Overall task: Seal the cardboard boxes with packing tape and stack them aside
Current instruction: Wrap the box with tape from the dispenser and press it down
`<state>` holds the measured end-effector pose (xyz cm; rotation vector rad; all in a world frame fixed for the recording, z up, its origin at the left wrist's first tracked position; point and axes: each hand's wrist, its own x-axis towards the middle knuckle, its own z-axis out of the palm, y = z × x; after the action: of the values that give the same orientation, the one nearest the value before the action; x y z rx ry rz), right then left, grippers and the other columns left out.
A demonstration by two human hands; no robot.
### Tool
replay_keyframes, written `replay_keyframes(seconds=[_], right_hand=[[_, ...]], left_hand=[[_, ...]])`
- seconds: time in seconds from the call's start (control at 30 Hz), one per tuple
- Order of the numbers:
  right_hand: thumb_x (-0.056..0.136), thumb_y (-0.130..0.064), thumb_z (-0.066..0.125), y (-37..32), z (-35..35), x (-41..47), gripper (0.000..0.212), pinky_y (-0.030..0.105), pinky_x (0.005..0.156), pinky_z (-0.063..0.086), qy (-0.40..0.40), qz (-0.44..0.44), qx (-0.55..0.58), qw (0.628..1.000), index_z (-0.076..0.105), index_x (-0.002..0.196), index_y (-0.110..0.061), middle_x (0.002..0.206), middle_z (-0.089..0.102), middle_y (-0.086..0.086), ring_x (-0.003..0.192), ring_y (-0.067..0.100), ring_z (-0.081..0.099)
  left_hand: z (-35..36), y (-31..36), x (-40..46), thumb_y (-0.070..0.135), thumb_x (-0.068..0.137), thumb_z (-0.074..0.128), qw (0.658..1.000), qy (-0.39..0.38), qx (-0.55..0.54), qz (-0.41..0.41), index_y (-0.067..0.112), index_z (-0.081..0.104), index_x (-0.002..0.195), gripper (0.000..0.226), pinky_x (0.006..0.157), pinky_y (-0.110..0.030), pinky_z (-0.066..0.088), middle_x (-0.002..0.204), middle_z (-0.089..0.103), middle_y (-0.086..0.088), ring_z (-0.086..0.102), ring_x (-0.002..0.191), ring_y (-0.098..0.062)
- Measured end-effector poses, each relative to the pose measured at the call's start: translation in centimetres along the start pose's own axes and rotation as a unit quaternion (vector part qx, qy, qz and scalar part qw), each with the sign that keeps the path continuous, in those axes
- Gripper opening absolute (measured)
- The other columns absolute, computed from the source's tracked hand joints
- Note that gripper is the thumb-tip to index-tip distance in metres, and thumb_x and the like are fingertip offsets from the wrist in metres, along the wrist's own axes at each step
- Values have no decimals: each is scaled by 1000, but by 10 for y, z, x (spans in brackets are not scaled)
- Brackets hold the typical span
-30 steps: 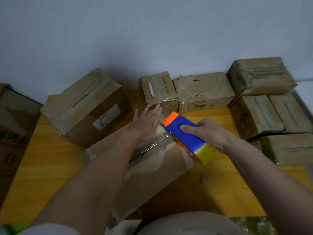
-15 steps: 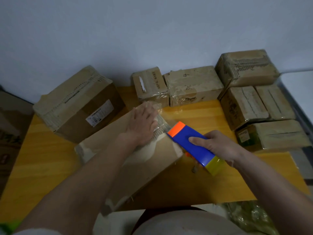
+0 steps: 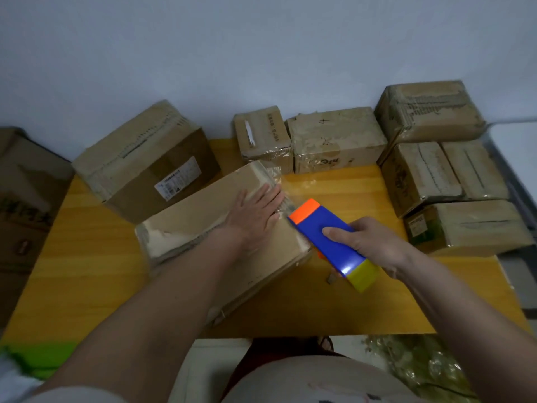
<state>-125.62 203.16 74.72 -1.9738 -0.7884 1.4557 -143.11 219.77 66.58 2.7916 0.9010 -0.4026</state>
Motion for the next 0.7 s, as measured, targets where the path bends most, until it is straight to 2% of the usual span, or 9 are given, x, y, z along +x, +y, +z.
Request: replay_keyframes(seconds=[0.07, 0.1, 0.17, 0.27, 0.33, 0.4, 0.5, 0.6, 0.7], right_hand=[[86, -39, 66, 17, -4, -13, 40, 25, 52, 39, -1, -3, -5, 1000, 63, 65, -5, 61, 63, 10, 51, 17, 56], [86, -38, 66, 27, -7, -19, 40, 25, 52, 37, -3, -2, 3, 1000, 61, 63, -6, 60, 61, 8, 50, 17, 54], [86, -37, 65, 41, -12, -28, 39, 25, 53, 39, -6, 8, 26, 1000, 63, 64, -4, 60, 63, 6, 51, 16, 56], [87, -33, 65, 51, -16, -28, 35, 18, 48, 41, -11, 8, 41, 999, 66, 65, -5, 58, 67, 2, 48, 11, 59], [85, -37, 68, 54, -15, -23, 41, 25, 57, 45, -19, 8, 32, 999, 69, 76, 3, 71, 71, 11, 58, 17, 62], [82, -40, 70, 58, -14, -20, 50, 40, 72, 49, -31, 8, 40, 999, 70, 92, 9, 89, 72, 21, 73, 28, 65], [79, -44, 72, 63, -14, -19, 54, 52, 86, 49, -49, 10, 45, 998, 70, 98, 7, 95, 72, 22, 81, 35, 65], [79, -43, 72, 67, -15, -19, 53, 53, 89, 49, -55, 10, 44, 997, 69, 100, 5, 96, 72, 21, 82, 34, 66], [82, -39, 70, 72, -14, -21, 51, 50, 85, 50, -48, 1, 51, 998, 68, 102, 7, 97, 71, 23, 80, 33, 65]], left_hand=[[-2, 2, 0, 39, 105, 13, 1000, -2, 7, -8, 27, -5, 155, 55, 120, -50, -4, 162, -14, 9, -14, 148, -12], [-1, 4, 0, 39, 104, 13, 1000, -2, 8, -12, 27, -5, 155, 55, 120, -51, -4, 162, -15, 9, -14, 148, -13], [0, 8, 0, 41, 104, 12, 1000, -2, 2, -26, 27, -6, 155, 56, 120, -51, -5, 162, -15, 8, -14, 149, -15], [2, 16, 1, 43, 104, 11, 998, -14, -8, -62, 27, -10, 154, 56, 119, -51, -6, 161, -18, 8, -17, 148, -18], [1, 25, -1, 42, 104, 11, 997, -11, -19, -71, 27, -11, 154, 56, 119, -51, -7, 161, -18, 6, -19, 148, -21], [3, 39, -9, 38, 105, 12, 1000, 9, -10, -19, 27, -7, 154, 54, 120, -50, -6, 162, -15, 6, -18, 148, -18], [12, 59, -25, 35, 105, 13, 998, 7, -20, 52, 27, -3, 155, 53, 121, -44, -7, 162, -10, 9, -15, 148, -13], [19, 63, -29, 34, 106, 13, 999, 5, -35, 25, 28, -4, 155, 52, 120, -43, -10, 162, -12, 11, -16, 148, -11], [21, 65, -27, 35, 106, 13, 999, 6, -36, 11, 29, -4, 155, 52, 120, -43, -10, 162, -12, 12, -17, 147, -10]])
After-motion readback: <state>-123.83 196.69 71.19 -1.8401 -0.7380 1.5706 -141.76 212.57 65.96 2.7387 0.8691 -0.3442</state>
